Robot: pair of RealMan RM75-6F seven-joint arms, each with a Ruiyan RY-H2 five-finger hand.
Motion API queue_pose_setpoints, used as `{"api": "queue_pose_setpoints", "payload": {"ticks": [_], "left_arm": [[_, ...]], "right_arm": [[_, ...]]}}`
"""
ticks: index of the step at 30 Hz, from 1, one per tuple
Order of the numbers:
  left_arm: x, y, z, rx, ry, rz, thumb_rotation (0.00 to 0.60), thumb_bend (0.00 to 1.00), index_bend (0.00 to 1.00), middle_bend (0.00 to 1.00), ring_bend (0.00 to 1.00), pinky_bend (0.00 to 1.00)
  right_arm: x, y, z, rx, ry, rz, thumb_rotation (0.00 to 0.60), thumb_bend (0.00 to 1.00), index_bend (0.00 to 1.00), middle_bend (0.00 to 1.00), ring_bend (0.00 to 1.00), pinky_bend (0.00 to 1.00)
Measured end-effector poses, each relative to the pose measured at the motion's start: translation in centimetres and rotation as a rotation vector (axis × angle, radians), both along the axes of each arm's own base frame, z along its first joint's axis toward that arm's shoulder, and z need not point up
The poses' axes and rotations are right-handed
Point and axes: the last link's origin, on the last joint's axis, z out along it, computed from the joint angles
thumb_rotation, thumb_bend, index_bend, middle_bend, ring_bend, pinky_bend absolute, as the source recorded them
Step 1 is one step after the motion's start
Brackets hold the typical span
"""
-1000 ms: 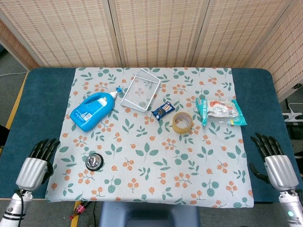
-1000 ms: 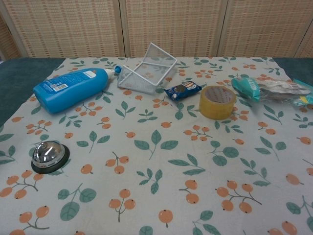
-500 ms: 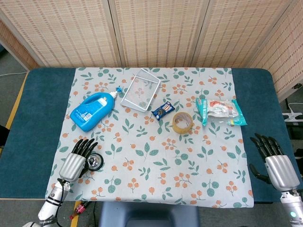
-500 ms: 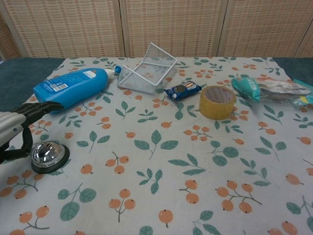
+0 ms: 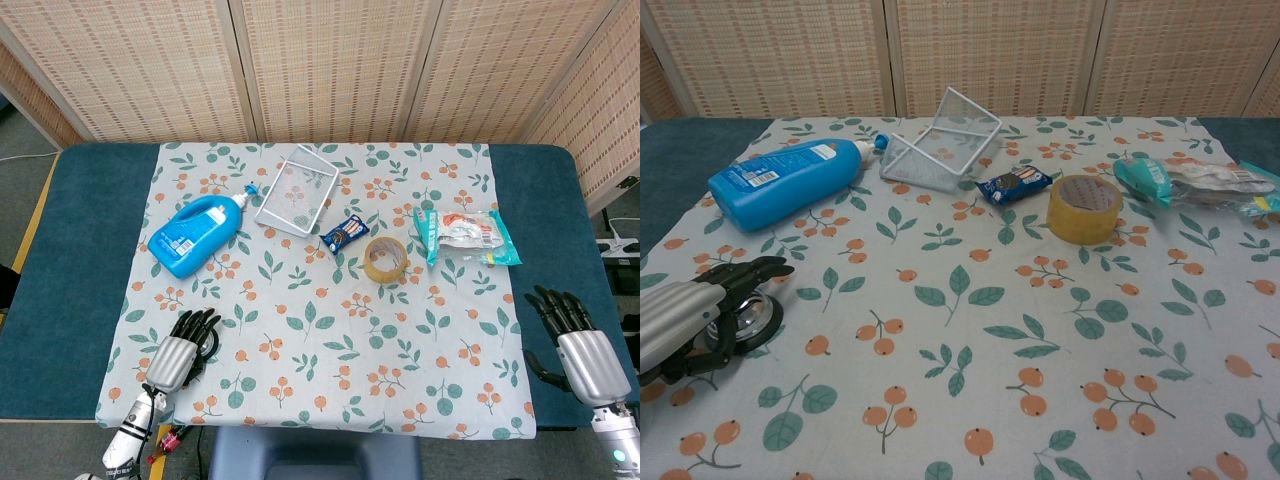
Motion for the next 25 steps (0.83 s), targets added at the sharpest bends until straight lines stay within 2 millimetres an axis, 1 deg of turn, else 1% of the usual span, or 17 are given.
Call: {"api": "queue_pose_setpoints", "payload": {"ticks": [5,7,10,12,16,19,20,22,23,25], "left_arm": [[-0.7,-0.1,-1.0,-0.032,0.007,0.024,0.6,1.0,0.0,0.0,0.0,0.0],[-0.8,-0.1,-1.0,-0.028,0.011,0.022,0.6,1.0,0.0,0.0,0.0,0.0],[-0.5,0.0,-0.3,0.001,0.002,0.0,0.6,1.0,0.0,0.0,0.0,0.0],[-0.2,0.1,1.0,0.038,-0.003,-0.033,0.6,1.0,0.0,0.0,0.0,0.0],[-0.2,0.1,4.6,0.099,0.028,-0.086,0.6,1.0,0.0,0.0,0.0,0.0],[-0.8,-0.3,8.5,0.142,0.082,-0.098,0.6,1.0,0.0,0.0,0.0,0.02],[-1.1,-0.6,10.1,0.162,0.106,-0.09,0.6,1.0,0.01,0.0,0.0,0.03],[-1.8,-1.3,12.6,0.197,0.147,-0.063,0.6,1.0,0.04,0.0,0.0,0.03],[-2.4,-1.6,14.2,0.227,0.181,-0.036,0.6,1.0,0.04,0.0,0.0,0.04],[-3.1,-2.0,16.0,0.271,0.22,0.01,0.6,1.0,0.04,0.0,0.0,0.04]], "right_arm": [[0.0,0.0,0.0,0.0,0.0,-0.001,0.6,0.32,0.07,0.0,0.0,0.0],[0.0,0.0,0.0,0.0,0.0,-0.001,0.6,0.32,0.07,0.0,0.0,0.0],[0.0,-0.1,0.1,-0.003,-0.004,0.0,0.6,0.32,0.07,0.0,0.0,0.0],[0.0,-0.1,0.1,-0.005,-0.003,-0.002,0.6,0.32,0.07,0.0,0.0,0.0],[-0.1,-0.3,-0.1,0.002,0.001,-0.007,0.6,0.32,0.07,0.0,0.0,0.0],[0.0,-0.2,-0.3,0.007,0.005,-0.005,0.6,0.32,0.07,0.0,0.0,0.0],[0.0,-0.2,-0.3,0.009,0.006,-0.003,0.6,0.32,0.07,0.0,0.0,0.0],[0.1,-0.1,-0.4,0.01,0.007,0.002,0.6,0.32,0.07,0.0,0.0,0.0],[0.1,-0.1,-0.4,0.008,0.007,0.005,0.6,0.32,0.07,0.0,0.0,0.0],[0.0,-0.1,-0.5,0.006,0.011,0.005,0.6,0.32,0.07,0.0,0.0,0.0]]}}
